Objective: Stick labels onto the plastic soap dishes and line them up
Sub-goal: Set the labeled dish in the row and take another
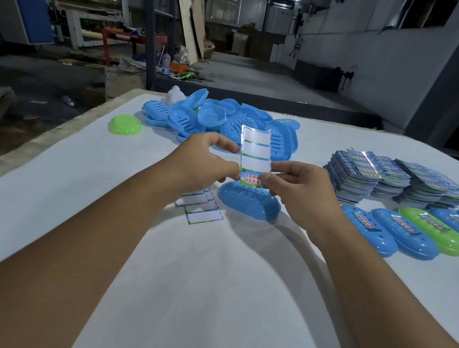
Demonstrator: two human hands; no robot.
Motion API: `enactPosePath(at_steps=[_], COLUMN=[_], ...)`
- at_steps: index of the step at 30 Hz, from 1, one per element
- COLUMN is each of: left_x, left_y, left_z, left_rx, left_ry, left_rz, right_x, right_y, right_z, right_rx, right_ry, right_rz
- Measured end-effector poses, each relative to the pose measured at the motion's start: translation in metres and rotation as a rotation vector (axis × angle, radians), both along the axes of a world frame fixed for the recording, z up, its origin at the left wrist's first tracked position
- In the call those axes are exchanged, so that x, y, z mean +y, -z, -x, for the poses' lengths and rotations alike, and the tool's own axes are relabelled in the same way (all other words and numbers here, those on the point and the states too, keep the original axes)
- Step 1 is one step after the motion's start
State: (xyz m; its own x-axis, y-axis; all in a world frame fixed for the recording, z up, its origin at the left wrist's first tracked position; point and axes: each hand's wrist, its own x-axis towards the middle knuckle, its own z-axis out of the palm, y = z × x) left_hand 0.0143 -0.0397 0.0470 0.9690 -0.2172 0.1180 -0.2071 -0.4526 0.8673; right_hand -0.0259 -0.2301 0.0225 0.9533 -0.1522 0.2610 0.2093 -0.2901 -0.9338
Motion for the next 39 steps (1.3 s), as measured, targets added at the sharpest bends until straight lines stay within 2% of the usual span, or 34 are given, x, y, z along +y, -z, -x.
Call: enactPosePath(at_steps=[11,15,21,39], left_x=[0.001,0.0,-0.003,-0.017], left_y=[0.001,0.001,0.004,0.015], left_z=[-0.003,-0.002,0.0,0.004], left_rx=[-0.009,-0.018,-0.076,-0.307], left_ry=[0.024,0.084,0.119,0.091], left_rz=[0.025,0.05,0.064,-0.094], right_x=[-0.001,-0.004,0.0,0.004], right_y=[0.004,0.01,0.013,0.014], right_z=[-0.006,-0.01,-0.006,-0.003], right_rx=[0.01,-0.05,-0.045,-0.1], right_ry=[0.044,0.184,0.067,0.054], right_rz=[-0.019,0.197,0.245,0.349])
